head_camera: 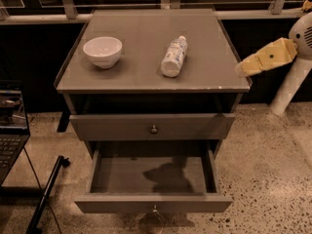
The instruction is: Place blue plastic bottle into middle drawer
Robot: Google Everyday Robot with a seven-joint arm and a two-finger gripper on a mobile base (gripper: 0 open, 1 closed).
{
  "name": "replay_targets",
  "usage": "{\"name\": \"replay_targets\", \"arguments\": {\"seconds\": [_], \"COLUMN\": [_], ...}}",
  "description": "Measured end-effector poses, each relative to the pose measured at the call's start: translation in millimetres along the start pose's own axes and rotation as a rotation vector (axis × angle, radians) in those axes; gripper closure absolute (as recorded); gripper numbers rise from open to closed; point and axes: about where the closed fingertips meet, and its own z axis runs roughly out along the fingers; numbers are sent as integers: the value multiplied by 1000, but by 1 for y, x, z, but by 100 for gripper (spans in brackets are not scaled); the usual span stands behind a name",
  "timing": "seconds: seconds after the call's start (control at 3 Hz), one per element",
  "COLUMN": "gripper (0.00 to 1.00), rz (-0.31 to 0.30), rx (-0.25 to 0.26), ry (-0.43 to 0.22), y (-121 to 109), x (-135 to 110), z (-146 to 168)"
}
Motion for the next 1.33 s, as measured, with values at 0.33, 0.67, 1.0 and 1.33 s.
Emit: {"name": "replay_targets", "arguments": {"seconds": [0.33, 0.67, 1.0, 1.33], "gripper": [0, 0, 0, 0], "rz": [7, -19, -16, 40], "rx": [49, 23, -38, -107], "ry": [53, 119, 163, 187], "y": [-3, 6, 14, 14], "x": [-8, -32, -50, -64], "z": [17, 53, 84, 115]}}
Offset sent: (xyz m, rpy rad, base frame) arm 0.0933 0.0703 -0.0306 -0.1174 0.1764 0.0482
